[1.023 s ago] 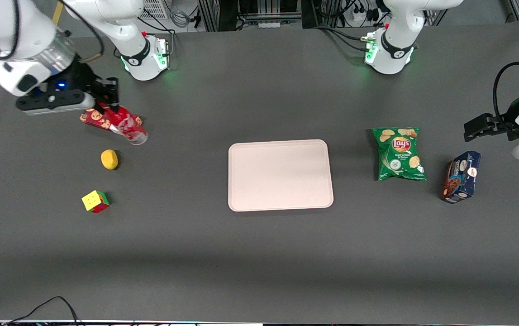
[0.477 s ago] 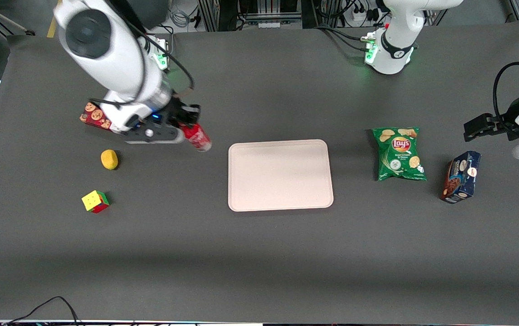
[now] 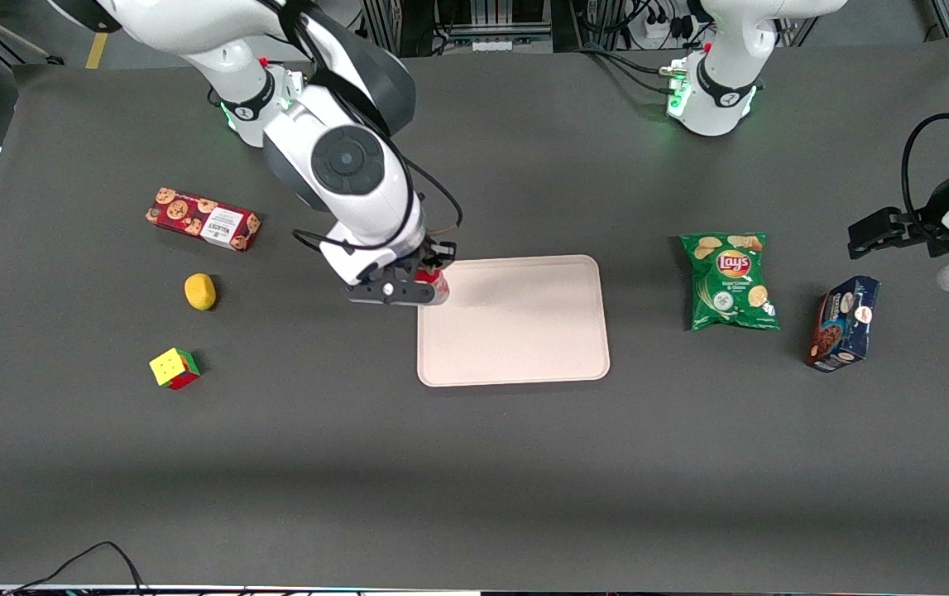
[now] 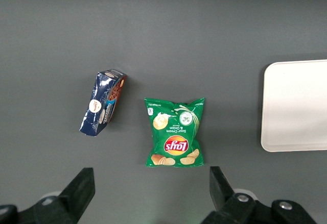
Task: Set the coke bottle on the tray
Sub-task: 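Lift the bottle and carry it over the white tray, then lower the bottle upright onto the tray and open the right gripper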
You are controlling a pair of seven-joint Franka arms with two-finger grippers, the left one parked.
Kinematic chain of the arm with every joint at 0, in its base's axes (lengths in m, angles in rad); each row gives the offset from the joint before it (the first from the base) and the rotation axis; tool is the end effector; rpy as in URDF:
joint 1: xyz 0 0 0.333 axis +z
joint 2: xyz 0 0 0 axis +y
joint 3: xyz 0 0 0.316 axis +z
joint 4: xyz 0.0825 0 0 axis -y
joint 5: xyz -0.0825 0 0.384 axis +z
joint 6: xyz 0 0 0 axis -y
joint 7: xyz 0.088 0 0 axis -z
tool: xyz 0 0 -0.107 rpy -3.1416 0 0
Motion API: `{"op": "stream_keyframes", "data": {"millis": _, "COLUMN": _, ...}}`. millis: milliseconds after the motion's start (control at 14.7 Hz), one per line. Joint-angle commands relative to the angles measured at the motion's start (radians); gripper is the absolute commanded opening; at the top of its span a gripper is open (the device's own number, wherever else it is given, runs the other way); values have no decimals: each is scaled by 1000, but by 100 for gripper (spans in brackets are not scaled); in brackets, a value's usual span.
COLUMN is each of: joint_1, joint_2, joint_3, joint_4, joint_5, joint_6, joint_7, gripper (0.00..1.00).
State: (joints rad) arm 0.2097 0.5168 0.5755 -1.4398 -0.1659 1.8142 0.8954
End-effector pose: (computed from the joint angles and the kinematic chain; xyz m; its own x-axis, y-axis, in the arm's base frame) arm 0.5372 0.4216 0.4235 0.9853 -0.1146 -0.1265 -0.1186 -0.9926 -0.0243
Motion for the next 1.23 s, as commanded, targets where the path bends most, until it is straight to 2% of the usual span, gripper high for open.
{"op": "stream_keyframes", "data": {"millis": 0, "joint_1": 11, "joint_2": 87, "joint_3": 12, "joint_4": 12, "joint_5": -107, "joint_6": 53, "joint_7": 75, "gripper": 0}}
{"op": "stream_keyframes", "data": {"millis": 273, "joint_1": 11, "joint_2": 144, "joint_3": 9, "joint_4": 3, "joint_5": -161, "joint_6": 106, "joint_7": 82, "gripper": 0}}
{"op": "stream_keyframes", "data": {"millis": 682, "joint_1": 11, "joint_2": 161, "joint_3": 7, "joint_4": 4, "joint_5": -164, "joint_6": 109, "joint_7": 83, "gripper": 0}}
{"op": "stream_keyframes", "data": {"millis": 886, "joint_1": 11, "joint_2": 164, "joint_3": 6, "joint_4": 3, "joint_5": -162, "joint_6": 139, "joint_7": 85, "gripper": 21}}
{"op": "stream_keyframes", "data": {"millis": 1091, "joint_1": 11, "joint_2": 167, "joint_3": 6, "joint_4": 3, "joint_5": -164, "joint_6": 145, "joint_7": 91, "gripper": 29}}
{"op": "stream_keyframes", "data": {"millis": 1159, "joint_1": 11, "joint_2": 169, "joint_3": 6, "joint_4": 3, "joint_5": -164, "joint_6": 145, "joint_7": 91, "gripper": 36}}
